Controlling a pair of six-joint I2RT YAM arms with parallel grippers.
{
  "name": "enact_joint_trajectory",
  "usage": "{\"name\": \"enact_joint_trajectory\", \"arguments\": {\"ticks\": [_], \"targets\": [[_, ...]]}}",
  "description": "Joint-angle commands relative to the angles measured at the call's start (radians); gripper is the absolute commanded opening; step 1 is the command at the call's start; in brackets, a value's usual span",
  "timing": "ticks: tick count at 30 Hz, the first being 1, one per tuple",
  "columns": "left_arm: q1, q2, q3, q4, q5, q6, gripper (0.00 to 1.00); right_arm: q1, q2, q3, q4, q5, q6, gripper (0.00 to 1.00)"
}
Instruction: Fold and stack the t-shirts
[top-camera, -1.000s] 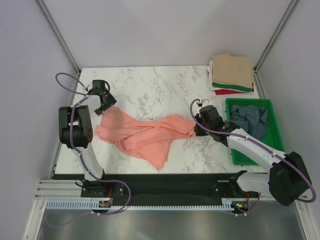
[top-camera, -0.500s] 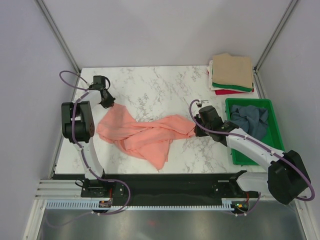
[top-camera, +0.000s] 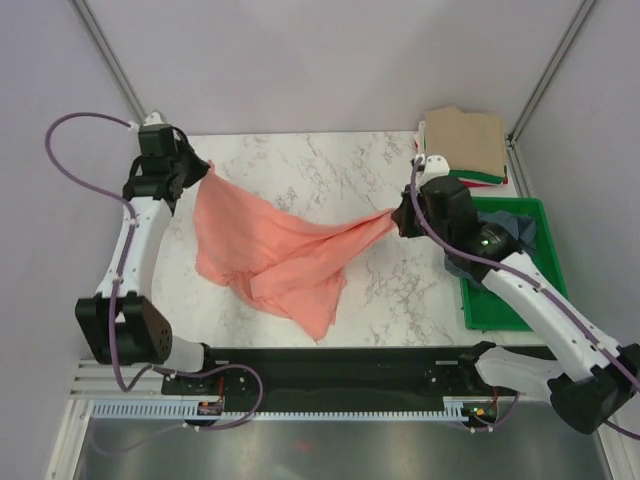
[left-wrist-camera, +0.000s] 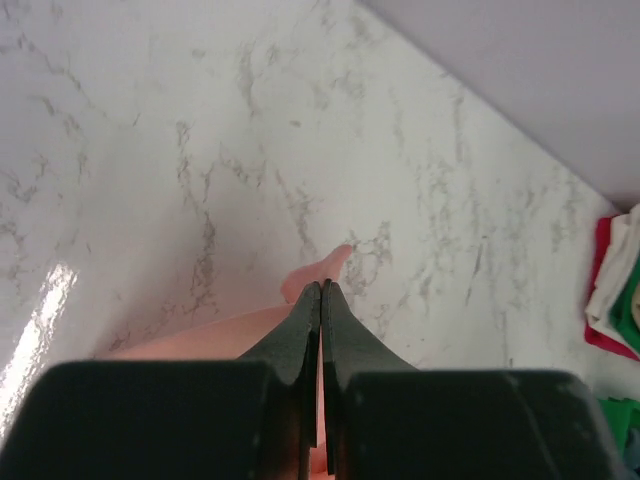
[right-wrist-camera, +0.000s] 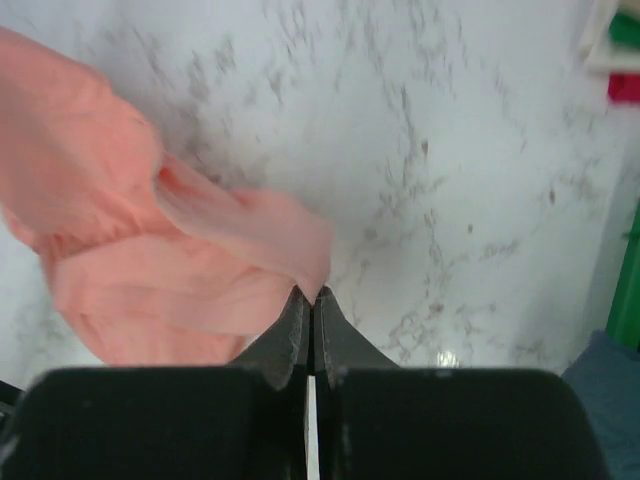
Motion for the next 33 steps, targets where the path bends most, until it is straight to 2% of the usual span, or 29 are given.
{"name": "enact_joint_trajectory", "arguments": {"ticks": [1,5,11,17,21,24,26,29,31,32,33], "targets": [[-0.003,-0.192,0.1,-0.063,0.022,0.118,0.02,0.0,-0.118,0.169,-0.065,0.025,-0.086,0.0],[-0.003,-0.395,0.172,-0.079,0.04,0.195,0.02,-0.001,-0.227,0.317,-0.097,0.046,-0.133,0.0],[-0.003,-0.623,0.281,-0.077,0.109,0.31,0.02,0.0,-0.418,0.403,-0.095,0.07,-0.185,0.0],[-0.005,-0.814,0.293,-0.036,0.177,0.342,0.02,-0.001,-0.622,0.37,-0.031,-0.004,-0.23,0.0],[-0.005,-0.889,0.327,-0.013,0.192,0.359,0.02,-0.001,-0.797,0.306,0.062,-0.041,-0.225,0.0],[-0.005,-0.905,0.373,-0.005,0.218,0.376,0.02,-0.001,-0.844,0.287,0.099,-0.036,-0.216,0.0],[-0.005,-0.905,0.389,0.024,0.247,0.393,0.02,-0.003,-0.836,0.293,0.103,-0.039,-0.216,0.0],[-0.005,-0.851,0.416,0.047,0.293,0.394,0.02,-0.001,-0.737,0.301,0.098,0.0,-0.218,0.0],[-0.005,-0.765,0.444,0.048,0.295,0.374,0.02,-0.001,-0.662,0.314,0.084,0.072,-0.224,0.0],[-0.006,-0.733,0.45,0.051,0.3,0.368,0.02,0.0,-0.57,0.322,0.067,0.114,-0.222,0.0],[-0.006,-0.651,0.462,0.053,0.298,0.353,0.02,-0.001,-0.519,0.339,0.06,0.205,-0.219,0.0]]}}
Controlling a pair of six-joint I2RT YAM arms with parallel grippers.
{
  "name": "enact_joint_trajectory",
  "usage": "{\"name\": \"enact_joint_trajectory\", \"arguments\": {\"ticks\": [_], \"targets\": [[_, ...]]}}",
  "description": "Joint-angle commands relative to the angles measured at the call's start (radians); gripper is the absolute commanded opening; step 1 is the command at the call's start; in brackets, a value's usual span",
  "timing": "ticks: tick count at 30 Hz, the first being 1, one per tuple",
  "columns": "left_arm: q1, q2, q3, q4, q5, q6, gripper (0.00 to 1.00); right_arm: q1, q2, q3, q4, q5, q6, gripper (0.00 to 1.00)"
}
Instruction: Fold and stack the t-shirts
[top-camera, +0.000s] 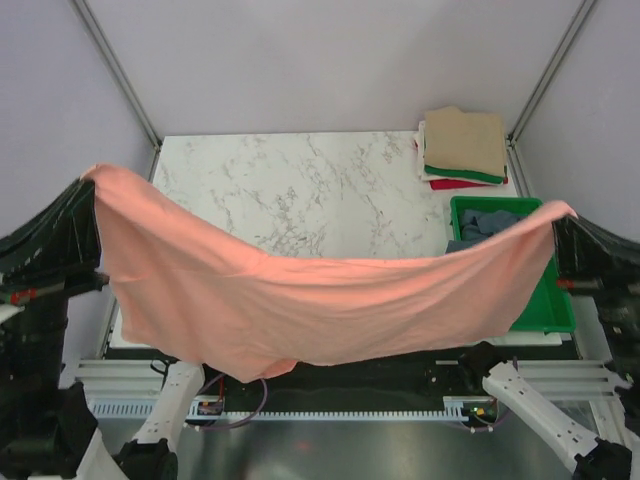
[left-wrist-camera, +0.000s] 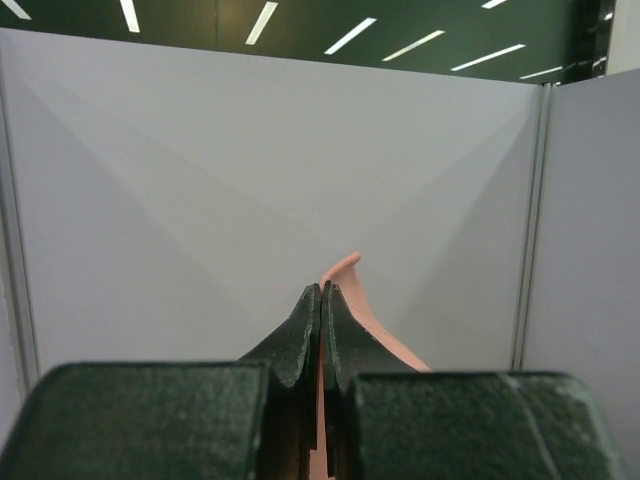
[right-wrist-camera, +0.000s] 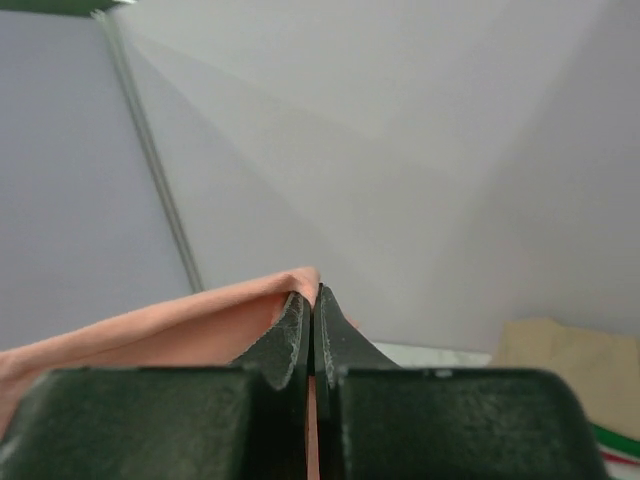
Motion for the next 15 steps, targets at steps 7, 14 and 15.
{"name": "enact_joint_trajectory", "arguments": {"ticks": [7,14,15], "targets": [[0.002,0.651,0.047,0.047,0.115,-0.005,0.03,-0.059,0.691,0.011,0.058,0.322,0.007,0.0],[0.025,1.192,0.291,-0.103,0.075,-0.016,0.35,-0.291,1.171,0.026,0.212,0.039,0.217,0.09],[0.026,1.329,0.439,-0.169,0.07,-0.011,0.43,-0.296,1.219,0.089,0.19,0.023,0.207,0.48]]}}
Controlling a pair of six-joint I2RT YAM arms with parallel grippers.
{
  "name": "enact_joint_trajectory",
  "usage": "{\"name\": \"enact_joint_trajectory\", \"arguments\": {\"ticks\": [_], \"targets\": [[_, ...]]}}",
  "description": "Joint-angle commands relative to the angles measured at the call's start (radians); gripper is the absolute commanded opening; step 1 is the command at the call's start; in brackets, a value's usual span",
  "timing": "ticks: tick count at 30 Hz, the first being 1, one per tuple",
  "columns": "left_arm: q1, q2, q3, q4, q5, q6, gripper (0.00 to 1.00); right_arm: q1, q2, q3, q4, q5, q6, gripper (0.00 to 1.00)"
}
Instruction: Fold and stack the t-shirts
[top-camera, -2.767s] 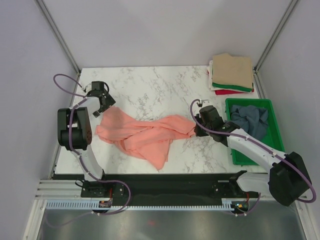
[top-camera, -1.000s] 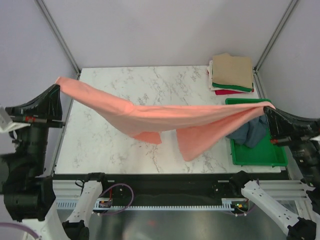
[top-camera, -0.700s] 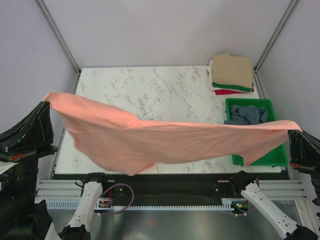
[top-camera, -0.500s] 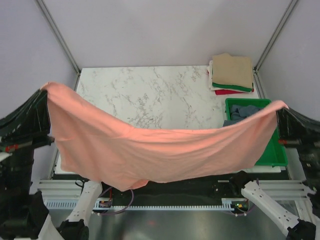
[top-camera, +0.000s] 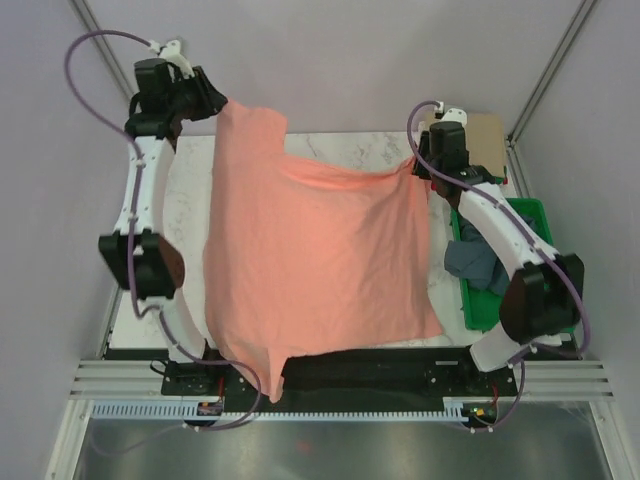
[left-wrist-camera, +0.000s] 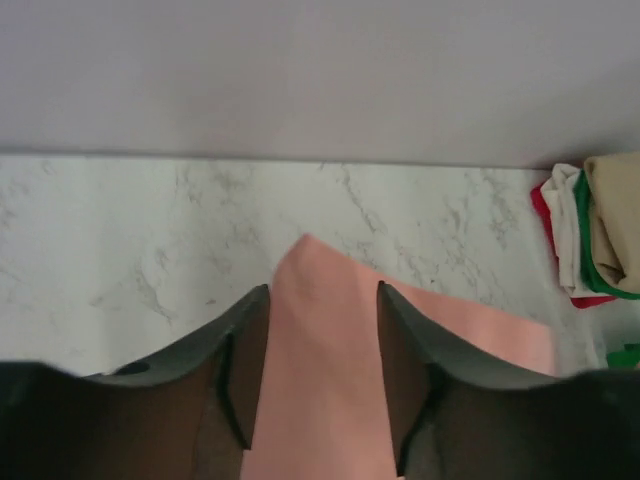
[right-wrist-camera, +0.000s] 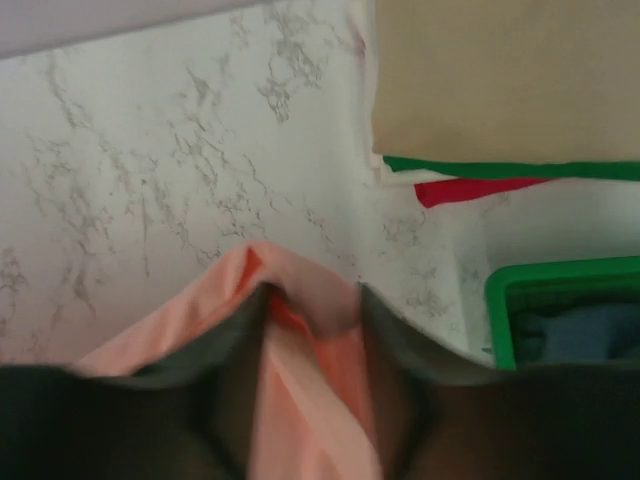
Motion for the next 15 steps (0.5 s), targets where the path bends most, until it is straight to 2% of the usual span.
{"name": "enact_joint_trajectory", "arguments": {"ticks": [1,3,4,6,11,14,15], "targets": [[0.013,0.224,0.3,-0.276,-0.002,-0.005,0.59,-0.019,0.127,0.139,0.03,-0.091,0.047,0.68],[0.013,0.3,0.379,-0.331,0.002,-0.016,0.64,-0.019,0.167,0.124,0.044,-0.116,0.031,0.91],[0.013,0.286,0.352,-0.329,-0.023,-0.024,0.65,-0.019,0.161,0.108,0.087,-0.136,0.028,0.94],[0.01,0.239,0.221,-0.283,-0.06,-0.048,0.67,-0.019,0.149,0.064,0.112,-0.189,0.024,0.98],[0.008,0.023,-0.028,-0.271,-0.178,-0.085,0.66,-0.019,0.073,-0.045,0.134,-0.248,0.03,0.98],[0.005,-0.124,-0.247,-0.236,-0.25,-0.119,0.66,-0.017,0.028,-0.16,0.196,-0.326,0.083,0.98],[0.005,-0.16,-0.362,-0.208,-0.266,-0.14,0.66,-0.016,0.023,-0.209,0.216,-0.349,0.099,0.98]]}}
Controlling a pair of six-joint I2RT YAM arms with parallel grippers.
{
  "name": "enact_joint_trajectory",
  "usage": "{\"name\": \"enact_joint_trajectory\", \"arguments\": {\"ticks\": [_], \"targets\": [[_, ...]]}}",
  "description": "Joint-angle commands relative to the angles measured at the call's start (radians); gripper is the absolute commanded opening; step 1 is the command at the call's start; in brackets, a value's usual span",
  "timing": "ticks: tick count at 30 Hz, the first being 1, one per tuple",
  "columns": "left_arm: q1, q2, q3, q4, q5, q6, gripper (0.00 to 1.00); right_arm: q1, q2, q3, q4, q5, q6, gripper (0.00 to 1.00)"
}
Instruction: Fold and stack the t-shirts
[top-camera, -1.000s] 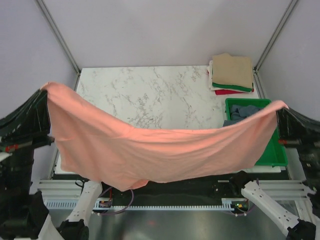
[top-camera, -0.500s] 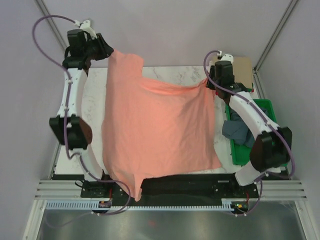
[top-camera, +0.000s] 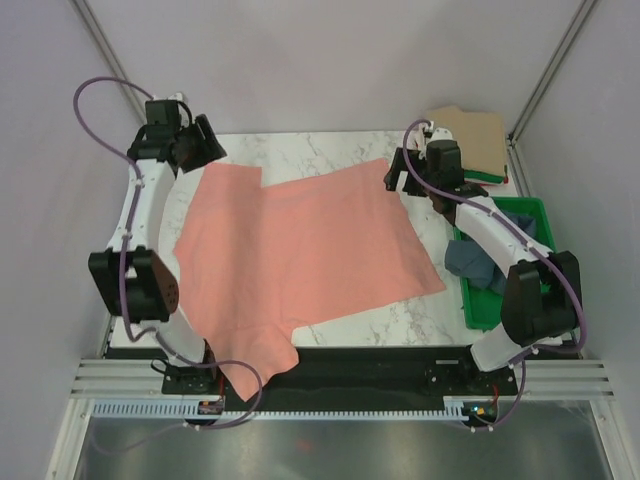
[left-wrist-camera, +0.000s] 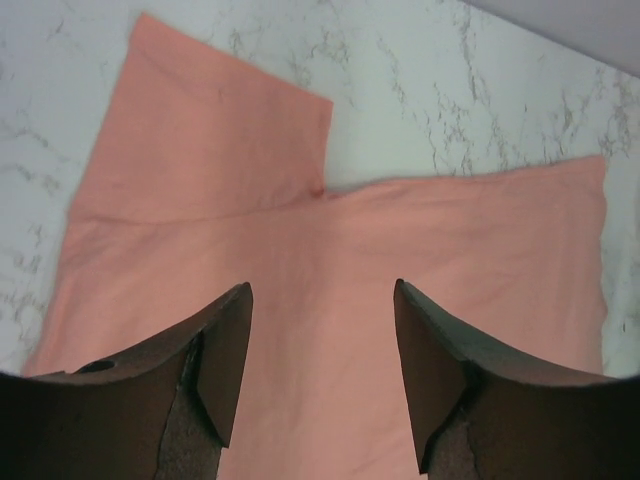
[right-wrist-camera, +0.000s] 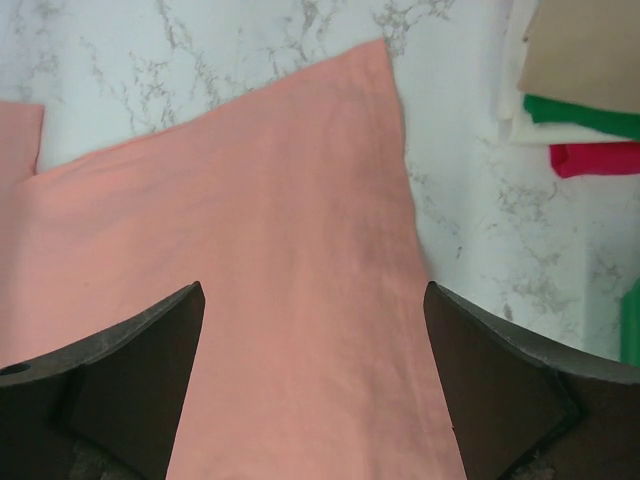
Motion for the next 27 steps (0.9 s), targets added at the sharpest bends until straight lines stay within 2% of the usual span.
{"name": "enact_joint_trajectory", "arguments": {"ticks": [1,3,5,8,13,16,22,25,27], "targets": [[-0.001,-0.195,-0.227,0.09,-0.116,-0.082,0.66,0.006,-0.042,-0.113,0.138,-0.136,0.075,0.98],[-0.001,-0.243,-0.374,0.135,-0.163,-0.109,0.66,0.031,-0.008,-0.136,0.172,-0.205,0.109,0.97],[-0.001,-0.207,-0.416,0.155,-0.209,-0.131,0.66,0.057,0.055,-0.124,0.178,-0.243,0.109,0.96],[0.0,-0.119,-0.416,0.152,-0.232,-0.169,0.65,0.081,0.145,-0.081,0.178,-0.265,0.115,0.96],[0.0,0.117,-0.352,0.141,-0.252,-0.185,0.63,0.083,0.234,-0.028,0.169,-0.285,0.118,0.95],[0.002,0.258,-0.242,0.086,-0.268,-0.185,0.62,0.083,0.227,-0.043,0.158,-0.298,0.115,0.95],[0.004,0.416,-0.093,0.055,-0.282,-0.189,0.59,0.078,0.144,-0.097,0.157,-0.3,0.107,0.96],[0.004,0.5,0.057,0.006,-0.29,-0.174,0.59,0.074,0.115,-0.126,0.158,-0.303,0.102,0.96],[0.004,0.626,0.266,-0.058,-0.273,-0.16,0.59,0.063,0.106,-0.146,0.16,-0.301,0.099,0.96]]}}
